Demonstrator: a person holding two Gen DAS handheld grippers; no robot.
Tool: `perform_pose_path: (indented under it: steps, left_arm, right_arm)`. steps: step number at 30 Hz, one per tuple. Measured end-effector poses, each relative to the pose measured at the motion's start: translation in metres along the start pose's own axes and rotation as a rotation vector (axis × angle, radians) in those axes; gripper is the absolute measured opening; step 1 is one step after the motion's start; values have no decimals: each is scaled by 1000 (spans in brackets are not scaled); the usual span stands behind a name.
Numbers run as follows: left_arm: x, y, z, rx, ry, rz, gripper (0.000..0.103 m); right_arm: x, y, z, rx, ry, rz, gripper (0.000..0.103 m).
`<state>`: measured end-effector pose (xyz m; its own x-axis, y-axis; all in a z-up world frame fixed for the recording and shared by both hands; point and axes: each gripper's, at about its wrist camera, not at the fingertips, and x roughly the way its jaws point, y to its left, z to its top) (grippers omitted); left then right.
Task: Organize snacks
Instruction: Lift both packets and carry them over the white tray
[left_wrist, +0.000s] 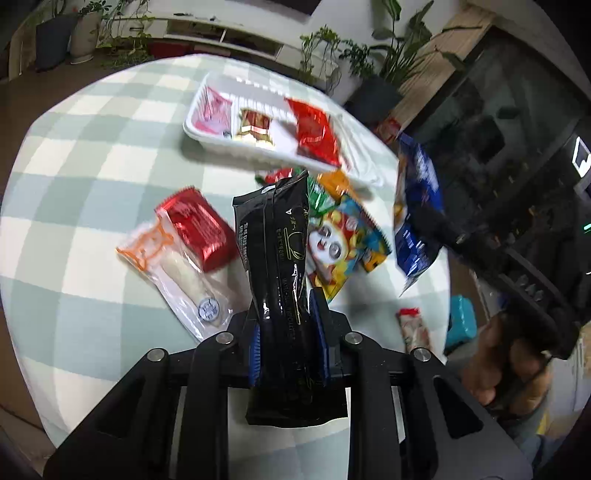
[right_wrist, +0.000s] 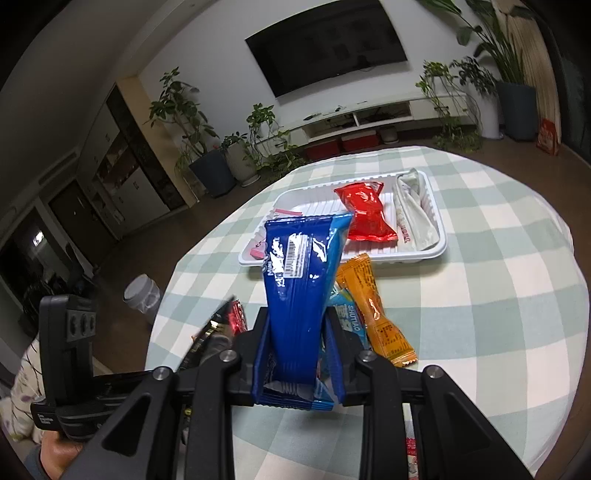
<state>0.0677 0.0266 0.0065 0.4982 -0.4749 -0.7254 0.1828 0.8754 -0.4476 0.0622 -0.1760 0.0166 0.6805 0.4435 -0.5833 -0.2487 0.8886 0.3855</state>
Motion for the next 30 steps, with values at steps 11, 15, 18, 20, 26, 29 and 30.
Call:
perform_pose_path:
  steps: [11, 15, 18, 20, 26, 29, 30]
  left_arm:
    - [-27, 13, 46, -12, -83, -59, 21]
    - [-38, 15, 81, 16, -126, -55, 21]
    - [-37, 15, 114, 39, -145, -56, 21]
    - [-30, 11, 136, 66, -147, -43, 21]
    - [8, 8, 194, 99, -137, -12, 21]
    - [37, 17, 216, 92, -114, 14, 21]
    - [49, 20, 222, 94, -100, 25, 21]
  right_arm:
    - [-5, -28, 8, 131, -24, -1, 30]
    - [-12, -46, 19, 187, -58, -42, 30]
    - [-20, -52, 39, 188, -101, -79, 30]
    - [-22, -52, 58, 171, -129, -89, 30]
    - [9, -31, 118, 33, -124, -65, 30]
    - [44, -18, 142, -49, -86, -73, 30]
    - [55, -15, 146, -73, -75, -77, 30]
